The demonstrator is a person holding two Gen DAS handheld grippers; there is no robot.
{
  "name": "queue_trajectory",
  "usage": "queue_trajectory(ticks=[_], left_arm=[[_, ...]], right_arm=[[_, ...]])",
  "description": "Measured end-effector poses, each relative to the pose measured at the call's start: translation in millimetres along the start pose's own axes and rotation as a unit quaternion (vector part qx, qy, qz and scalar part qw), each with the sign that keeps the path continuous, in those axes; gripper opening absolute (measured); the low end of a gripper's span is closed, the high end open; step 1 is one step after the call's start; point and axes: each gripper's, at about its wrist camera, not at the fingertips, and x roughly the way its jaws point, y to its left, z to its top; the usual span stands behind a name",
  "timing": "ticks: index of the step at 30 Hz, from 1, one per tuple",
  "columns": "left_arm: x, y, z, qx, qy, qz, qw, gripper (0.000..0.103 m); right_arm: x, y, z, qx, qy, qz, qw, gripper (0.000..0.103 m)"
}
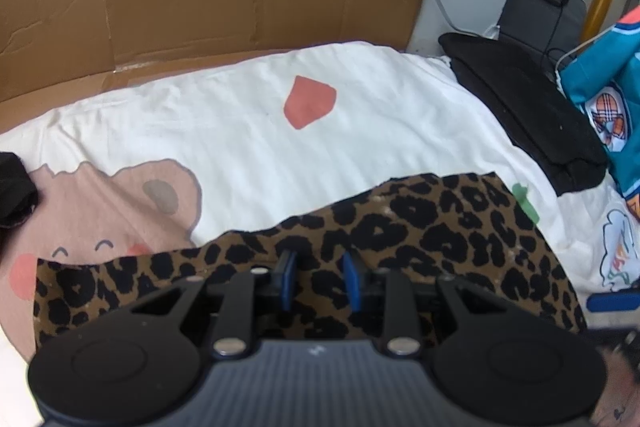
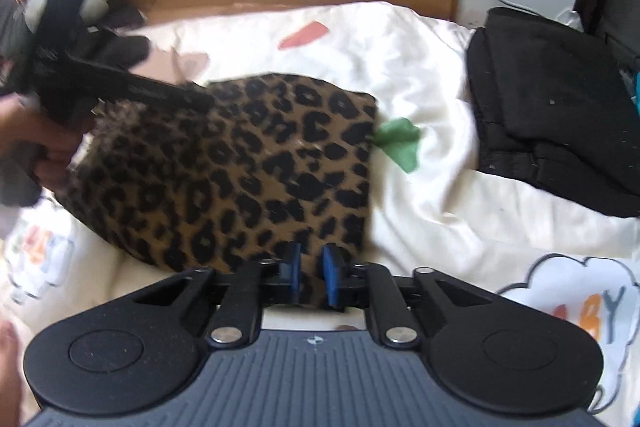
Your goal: Fold clothes
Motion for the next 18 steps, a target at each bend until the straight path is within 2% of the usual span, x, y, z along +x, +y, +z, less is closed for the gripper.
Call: queue_trajectory(ticks=[5,11,14,16,18], left_arm=[[0,1,0,-0.002,0.001,-0.002,1.0,0.029],[-3,3,3,-0.012,0.002,-0.005,0.9999,0.028],[-23,-3,3,-0.009,-0.029,0.0,0.9995,0.022],[-39,-10,-1,0.002,-0.042,-0.012,0.999,0.022],[-52,-20,-9,0.016,-0.044,-0.013,0.9988,0.022]], right_arm=[[26,5,-9,-0.018,0.039,-0.008,0.999,0.016],[31,2,-6,0.001,0.047,-0.002,0.999,0.017],[28,0,-5,0.02,0.034,0.005,0.999,0.019],[20,3,-2,0.02,0.014,0.014,1.0,0.024],[15,7,0,0.014,-0.002,0.021,1.0,0.042]])
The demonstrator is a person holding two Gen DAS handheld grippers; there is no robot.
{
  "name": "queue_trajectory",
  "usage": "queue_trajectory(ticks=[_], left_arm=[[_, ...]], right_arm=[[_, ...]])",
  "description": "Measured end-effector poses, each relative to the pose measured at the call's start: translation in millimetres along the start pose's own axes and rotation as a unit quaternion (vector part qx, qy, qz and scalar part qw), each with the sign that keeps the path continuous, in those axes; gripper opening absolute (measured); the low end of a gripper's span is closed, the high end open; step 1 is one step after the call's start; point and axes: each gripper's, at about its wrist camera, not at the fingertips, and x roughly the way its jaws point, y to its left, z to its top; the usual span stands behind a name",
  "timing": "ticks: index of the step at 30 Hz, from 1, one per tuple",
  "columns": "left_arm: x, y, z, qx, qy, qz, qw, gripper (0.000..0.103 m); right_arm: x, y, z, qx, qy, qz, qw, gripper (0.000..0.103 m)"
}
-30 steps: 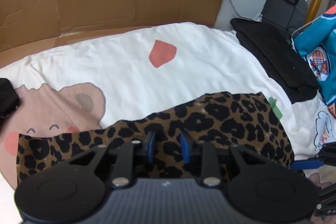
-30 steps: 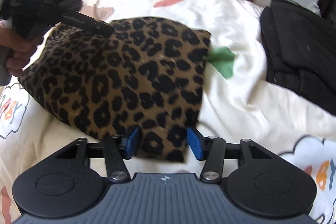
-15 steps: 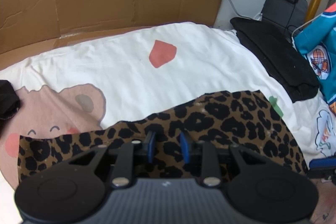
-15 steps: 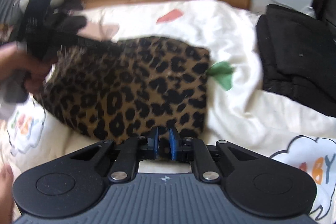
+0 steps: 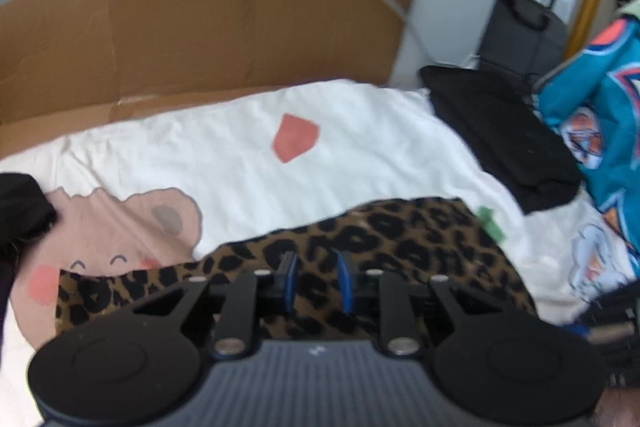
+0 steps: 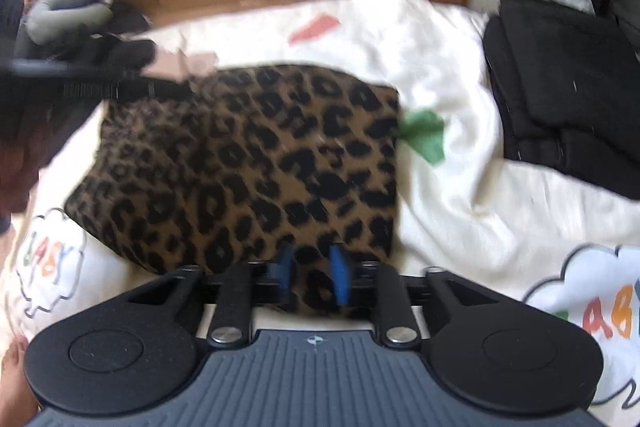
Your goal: Fold clothes
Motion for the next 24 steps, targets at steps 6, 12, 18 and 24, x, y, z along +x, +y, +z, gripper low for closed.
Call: queue_trajectory(ticks=[6,12,18,24], left_arm=[[-23,-35,-33,0.036,0.021,-0.024,0.9988,0.027],[-22,-54,-63,0.086,0.056,-0.039,0.9939,0.028],[-23,-31,-85,0.091,0.075,-0.001,0.993,0.029],[-32,-5,-102,0.075,0.086,0.045,0.9925,0.031]], right_arm=[[12,7,0,-0.018,0.013,0.006,1.0,0.045],[22,8,-2,-0.034,0.024,0.002,0.999,0.045],[25,6,-2,-0.034,0.025,0.006,0.999,0.046],[25,7,-1,-0.033,0.027,0.004,0.999,0.048]])
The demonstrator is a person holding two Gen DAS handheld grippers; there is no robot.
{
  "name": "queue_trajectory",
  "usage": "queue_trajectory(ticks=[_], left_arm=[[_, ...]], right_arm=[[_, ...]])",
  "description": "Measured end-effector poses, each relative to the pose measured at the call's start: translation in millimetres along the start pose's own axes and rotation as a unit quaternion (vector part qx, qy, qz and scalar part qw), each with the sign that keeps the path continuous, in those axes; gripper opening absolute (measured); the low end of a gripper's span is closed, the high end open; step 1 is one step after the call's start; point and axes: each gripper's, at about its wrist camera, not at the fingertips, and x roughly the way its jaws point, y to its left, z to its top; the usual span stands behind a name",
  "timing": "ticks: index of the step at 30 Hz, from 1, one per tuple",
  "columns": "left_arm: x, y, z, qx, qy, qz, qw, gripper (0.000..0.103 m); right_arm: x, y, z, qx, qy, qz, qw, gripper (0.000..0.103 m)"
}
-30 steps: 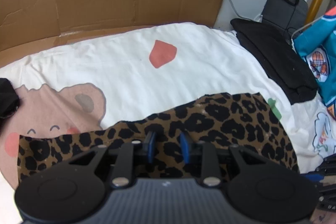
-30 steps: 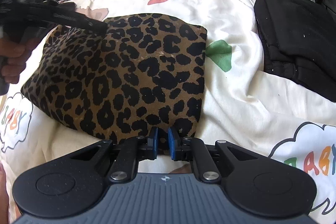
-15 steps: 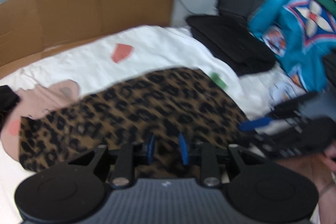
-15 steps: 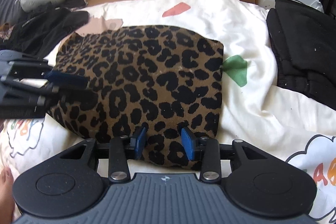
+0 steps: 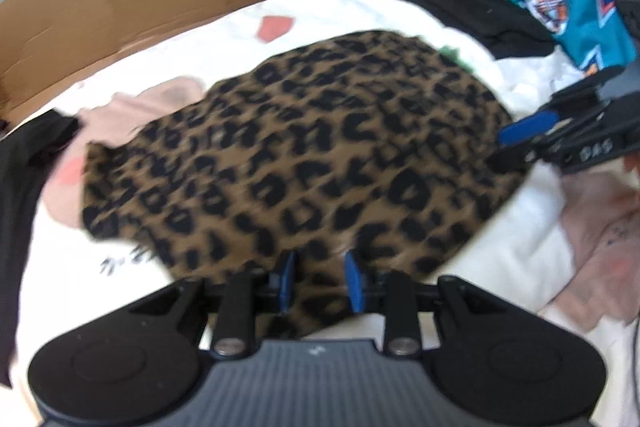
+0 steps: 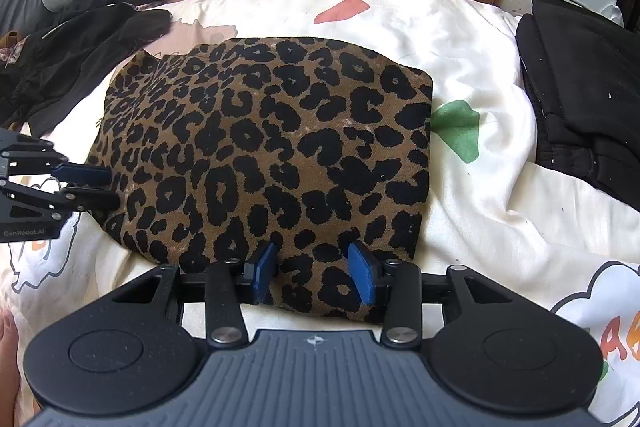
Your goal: Fold clothes
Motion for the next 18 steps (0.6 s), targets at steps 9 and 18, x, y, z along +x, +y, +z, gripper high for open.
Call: queue_trajectory(ticks=[9,18], left_arm=[[-14,38,-17,-0.062,0.03,0.057,0.996,0.032],[-41,61,-22,-0.151,0.024,0.036,0.9875,0.03]], right_arm=[[-18,-9,4,0.038,0.003,0.011,0.999,0.048],[-43,-35,-9,0.135,0.009,0.024,0.991,0.048]])
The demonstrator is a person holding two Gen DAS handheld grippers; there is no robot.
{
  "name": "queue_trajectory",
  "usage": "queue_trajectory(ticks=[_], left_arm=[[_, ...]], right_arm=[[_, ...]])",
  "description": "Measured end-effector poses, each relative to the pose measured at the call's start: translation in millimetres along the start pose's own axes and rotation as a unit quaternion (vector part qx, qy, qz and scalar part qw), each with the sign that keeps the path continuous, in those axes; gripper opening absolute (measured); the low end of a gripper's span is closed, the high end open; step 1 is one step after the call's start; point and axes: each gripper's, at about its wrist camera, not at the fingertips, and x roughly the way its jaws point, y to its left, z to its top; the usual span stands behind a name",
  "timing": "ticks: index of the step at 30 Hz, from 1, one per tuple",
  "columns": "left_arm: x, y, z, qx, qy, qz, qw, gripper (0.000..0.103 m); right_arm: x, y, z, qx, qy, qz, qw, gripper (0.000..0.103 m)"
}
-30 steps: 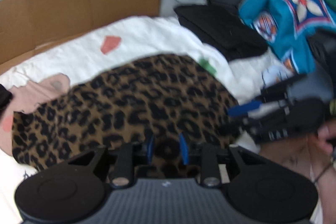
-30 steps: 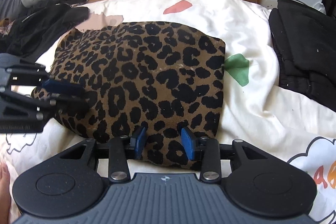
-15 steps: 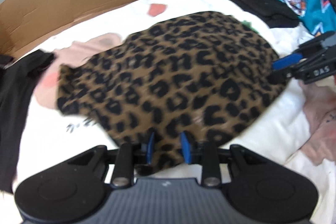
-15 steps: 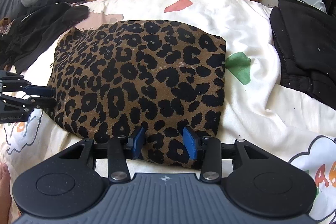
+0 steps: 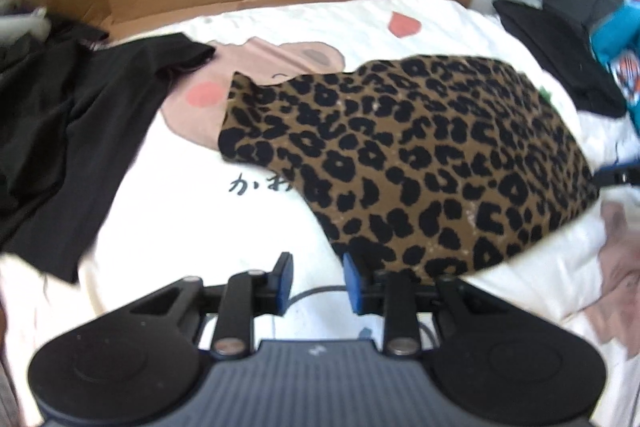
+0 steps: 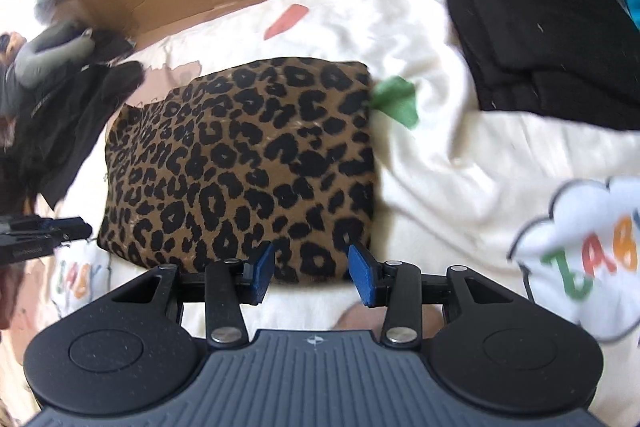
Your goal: Fold clothes
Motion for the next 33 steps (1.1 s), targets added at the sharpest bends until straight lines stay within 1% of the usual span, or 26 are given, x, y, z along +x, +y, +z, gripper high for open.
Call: queue_trajectory(ticks=[1,4,6,7,8,9,10,11,13,15,17,20,21,24,26,28,31,33], left_arm=[[0,0,1,-0.003,0.007,-0.007,0.9999,0.03],[-5,-2,12,-0.006,0.018,-0.013,0.9997,0.03],[-13,-2,25,-0.014,0.024,-0.016,0.9995,0.034],[-17,-2,31,-0.022,0.027,-0.011,0.9993,0.042],[-20,-1,35,-0.036,0.031,-0.005,0.9989,0.052],[-21,1,38,-0.058,0.039,0.0,0.9976,0.054],[-20,4,40,-0.085,0.055,-0.001,0.9949,0.053],[-18,6,42,-0.102,0.077,-0.002,0.9918,0.049],[-18,7,48,-0.114,0.119,0.011,0.9863,0.046],[-25,1,58,-0.071,0.13,0.008,0.9889,0.046],[-32,-1,67,-0.044,0.128,0.023,0.9905,0.05],[-32,5,69,-0.093,0.144,0.021,0.9849,0.049],[-32,4,68,-0.102,0.146,0.024,0.9837,0.049],[-34,-5,69,-0.095,0.15,0.017,0.984,0.049],[-36,-5,68,-0.126,0.142,0.016,0.9817,0.049],[-34,-3,63,-0.166,0.131,0.02,0.9772,0.049],[-26,-3,48,-0.189,0.1,0.027,0.9765,0.049],[-17,-1,34,-0.211,0.093,0.022,0.9727,0.048]], right_arm=[[-3,-1,-2,0.005,-0.003,0.001,1.0,0.048],[-8,-6,-9,0.036,-0.012,0.008,0.999,0.048],[-6,-8,-14,0.063,-0.013,0.025,0.998,0.048],[-5,-8,-16,0.076,-0.014,0.034,0.996,0.048],[-3,-8,-18,0.084,-0.015,0.047,0.995,0.048],[-1,-8,-21,0.092,-0.015,0.059,0.994,0.048],[1,-9,-23,0.102,-0.018,0.07,0.992,0.048],[3,-11,-25,0.116,-0.021,0.08,0.99,0.048],[6,-15,-29,0.142,-0.027,0.098,0.985,0.048],[7,-19,-33,0.159,-0.032,0.112,0.98,0.048],[6,-23,-35,0.17,-0.031,0.118,0.978,0.048],[7,-31,-39,0.188,-0.034,0.123,0.974,0.048],[8,-33,-40,0.192,-0.034,0.124,0.973,0.048],[11,-37,-43,0.199,-0.038,0.126,0.971,0.049],[14,-39,-45,0.208,-0.039,0.129,0.969,0.049],[17,-41,-47,0.218,-0.039,0.134,0.966,0.049],[24,-45,-51,0.24,-0.036,0.142,0.96,0.049],[30,-51,-55,0.261,-0.031,0.146,0.954,0.048]])
